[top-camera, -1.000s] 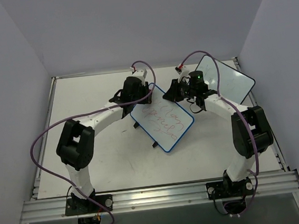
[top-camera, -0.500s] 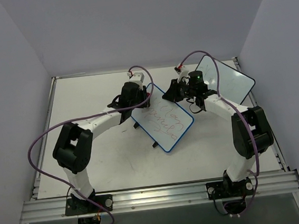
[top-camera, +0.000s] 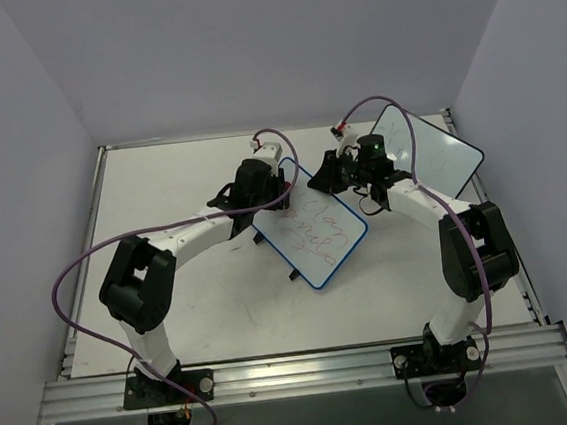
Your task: Erase the whiteboard
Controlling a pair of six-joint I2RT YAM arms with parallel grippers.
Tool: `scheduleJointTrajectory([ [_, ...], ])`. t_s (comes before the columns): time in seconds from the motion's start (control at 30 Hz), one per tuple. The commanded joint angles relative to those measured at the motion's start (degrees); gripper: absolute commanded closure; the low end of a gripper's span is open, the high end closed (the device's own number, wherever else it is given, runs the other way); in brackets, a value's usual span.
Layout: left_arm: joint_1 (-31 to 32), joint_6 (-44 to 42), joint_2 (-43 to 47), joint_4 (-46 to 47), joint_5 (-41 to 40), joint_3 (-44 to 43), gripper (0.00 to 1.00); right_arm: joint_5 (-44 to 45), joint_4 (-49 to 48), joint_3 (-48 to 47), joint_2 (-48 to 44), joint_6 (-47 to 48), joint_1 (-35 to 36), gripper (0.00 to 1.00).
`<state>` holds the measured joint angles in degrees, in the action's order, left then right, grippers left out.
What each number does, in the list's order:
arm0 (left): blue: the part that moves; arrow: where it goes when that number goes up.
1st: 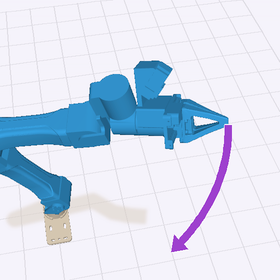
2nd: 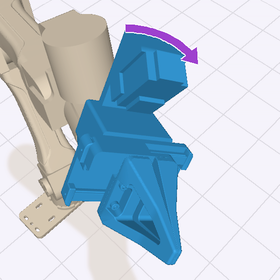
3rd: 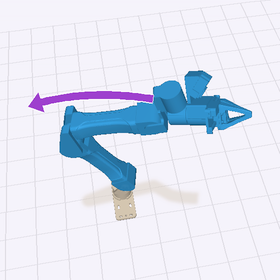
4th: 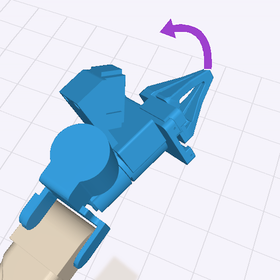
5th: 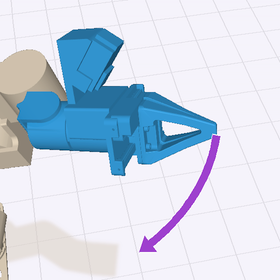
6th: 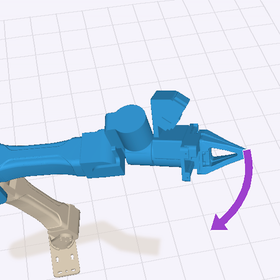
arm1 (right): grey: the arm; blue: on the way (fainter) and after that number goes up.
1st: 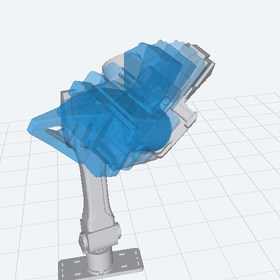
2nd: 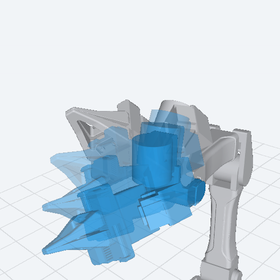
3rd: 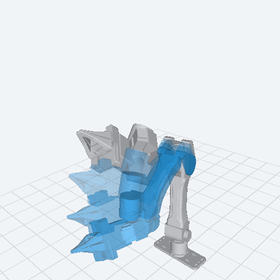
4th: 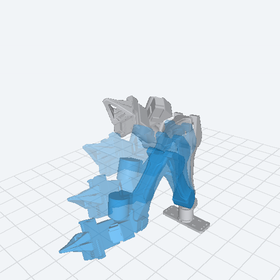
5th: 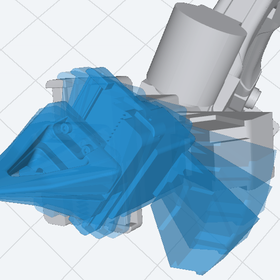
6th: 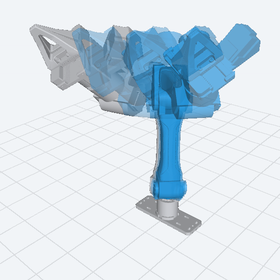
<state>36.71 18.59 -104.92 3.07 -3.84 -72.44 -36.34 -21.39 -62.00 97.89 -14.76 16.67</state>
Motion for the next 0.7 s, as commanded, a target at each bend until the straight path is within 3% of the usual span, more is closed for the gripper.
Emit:
scheduleJointTrajectory([
  [0.0,2.0,-1.5,1.7,-3.0,5.2,-1.8,0.98,-0.6,0.2,-1.4,-2.0,3.0,1.9,1.0],
  [0.23,3.6,-2.8,3.3,-2.6,6.5,-0.8,0.98,-0.6,0.1,-1.5,-1.9,3.0,2.2,1.0],
  [0.37,3.8,-2.8,3.3,-5.4,3.1,-1.3,0.98,-0.5,0.3,-1.5,-1.8,3.1,2.4,1.0],
  [0.67,-1.1,-1.1,1.0,-9.7,1.2,-5.2,0.98,-0.4,0.8,-1.9,-1.7,3.4,2.8,1.0],
])
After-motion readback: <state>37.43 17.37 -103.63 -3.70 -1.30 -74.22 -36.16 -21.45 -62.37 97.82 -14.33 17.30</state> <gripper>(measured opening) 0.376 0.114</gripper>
